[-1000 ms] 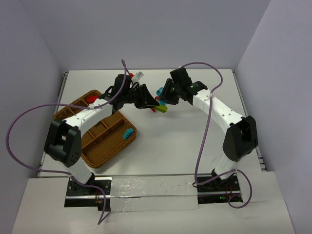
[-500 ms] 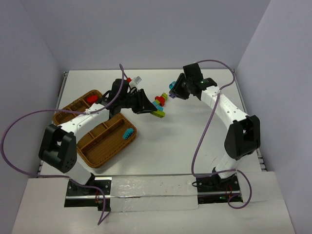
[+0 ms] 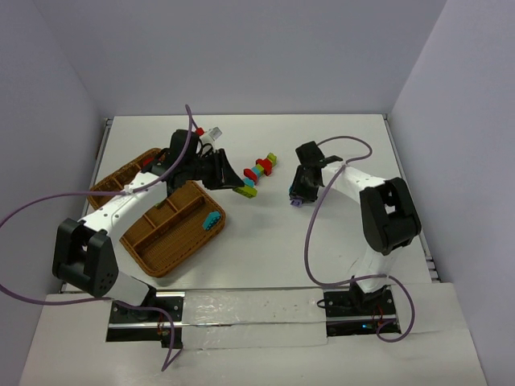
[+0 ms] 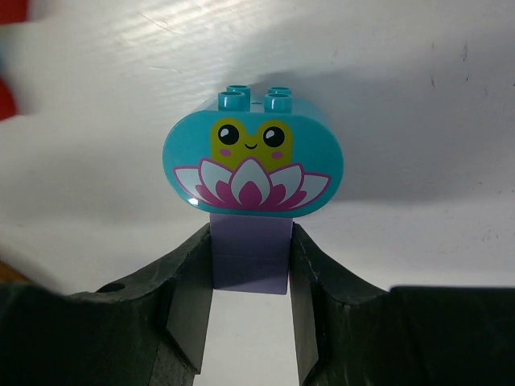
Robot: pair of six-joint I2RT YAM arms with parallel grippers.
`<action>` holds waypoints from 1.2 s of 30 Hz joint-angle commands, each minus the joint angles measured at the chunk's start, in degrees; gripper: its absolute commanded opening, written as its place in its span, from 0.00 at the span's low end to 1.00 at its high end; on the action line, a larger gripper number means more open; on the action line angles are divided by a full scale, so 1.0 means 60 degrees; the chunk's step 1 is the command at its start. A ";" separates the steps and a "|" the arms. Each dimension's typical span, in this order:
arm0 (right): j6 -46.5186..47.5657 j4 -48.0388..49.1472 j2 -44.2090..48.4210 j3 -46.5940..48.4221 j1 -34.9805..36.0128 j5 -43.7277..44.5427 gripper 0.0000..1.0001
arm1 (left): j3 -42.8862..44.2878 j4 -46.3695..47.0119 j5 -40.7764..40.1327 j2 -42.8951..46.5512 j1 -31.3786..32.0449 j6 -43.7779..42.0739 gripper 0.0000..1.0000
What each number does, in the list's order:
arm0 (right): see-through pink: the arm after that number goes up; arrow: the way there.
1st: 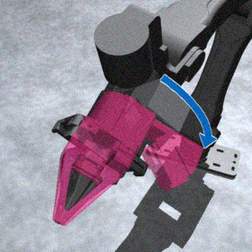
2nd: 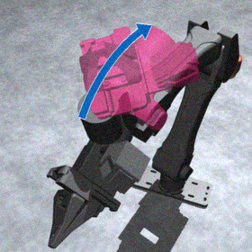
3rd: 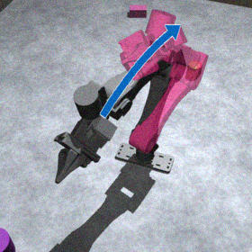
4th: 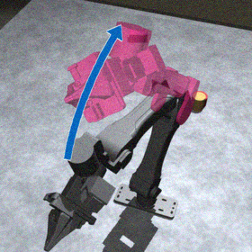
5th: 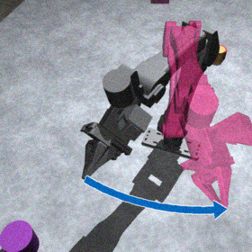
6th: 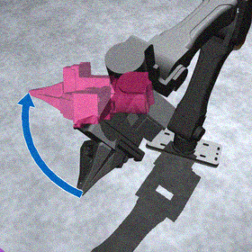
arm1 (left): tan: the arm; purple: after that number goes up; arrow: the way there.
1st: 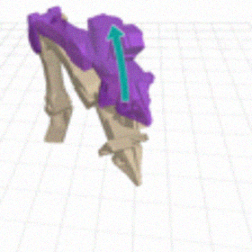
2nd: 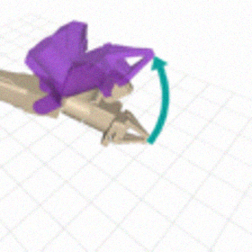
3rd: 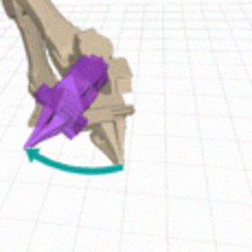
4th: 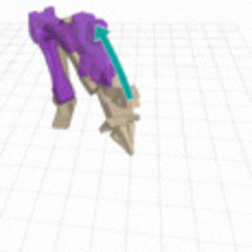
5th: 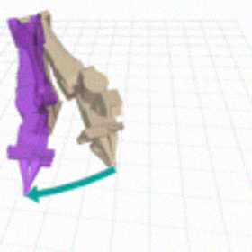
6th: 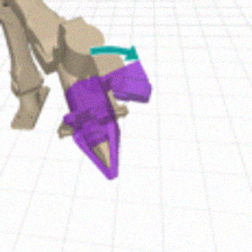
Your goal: Sort the legos into containers by color
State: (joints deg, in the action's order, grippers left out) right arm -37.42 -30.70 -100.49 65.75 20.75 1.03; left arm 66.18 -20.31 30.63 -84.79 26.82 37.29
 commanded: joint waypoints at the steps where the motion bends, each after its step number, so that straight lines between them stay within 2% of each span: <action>1: 0.0540 0.0454 -0.0108 0.0018 0.0071 0.0220 0.29 | 0.0005 -0.0156 0.0569 0.0085 -0.0160 -0.0459 0.00; 3: 0.0675 0.0381 -0.0224 0.0117 0.0086 0.0296 0.50 | 0.0081 -0.0253 0.0492 0.0053 -0.0284 -0.0563 0.00; 4: 0.0722 0.0334 -0.0306 0.0141 0.0086 0.0297 0.56 | 0.0151 -0.0300 0.0491 0.0029 -0.0320 -0.0587 0.00; 11: 0.0840 -0.0408 -0.0137 0.1143 0.0099 0.0080 0.75 | 0.0243 -0.0211 0.1147 0.0027 -0.0799 -0.0778 0.00; 16: 0.1347 -0.0653 0.0788 0.2281 0.0086 -0.0810 0.76 | 0.0077 0.0192 0.2035 0.0006 -0.1116 -0.0901 0.00; 18: 0.1621 -0.0390 0.1246 0.2472 0.0100 -0.1686 0.76 | 0.0073 0.0192 0.2278 -0.0076 -0.1116 -0.1130 0.00; 20: 0.1579 0.0609 0.1554 0.2415 0.0086 -0.2417 0.75 | -0.0015 0.0423 0.2408 -0.0150 -0.1131 -0.1205 0.00; 23: 0.0974 0.3663 0.2122 0.1496 0.0071 -0.5861 0.73 | -0.0191 0.1055 0.2902 -0.0237 -0.1233 -0.1058 0.00; 26: 0.0103 0.6304 0.2311 0.0352 0.0059 -0.7878 0.73 | -0.0297 0.1593 0.3516 -0.0119 -0.1246 -0.0874 0.00; 27: -0.0337 0.7378 0.2300 0.0101 0.0066 -0.8332 0.72 | -0.0375 0.1741 0.3638 -0.0010 -0.1257 -0.0816 0.00; 29: -0.0963 0.8129 0.2221 -0.0217 0.0071 -0.9087 0.72 | -0.0505 0.2029 0.3815 0.0171 -0.1277 -0.0711 0.00; 31: -0.1591 0.9548 0.2052 -0.0571 0.0086 -0.9825 0.72 | -0.0712 0.2343 0.4024 0.0366 -0.1335 -0.0591 0.00; 33: -0.1813 0.9811 0.1931 -0.0643 0.0098 -1.0188 0.73 | -0.0779 0.2363 0.4181 0.0476 -0.1370 -0.0613 0.00; 36: -0.1404 0.9339 0.1909 -0.0552 0.0119 -1.0236 0.73 | -0.0835 0.2345 0.4357 0.0586 -0.1409 -0.0652 0.00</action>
State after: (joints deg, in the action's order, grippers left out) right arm -44.37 16.84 -89.30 61.74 21.12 -53.03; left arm 61.33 -11.13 52.25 -84.81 19.02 33.48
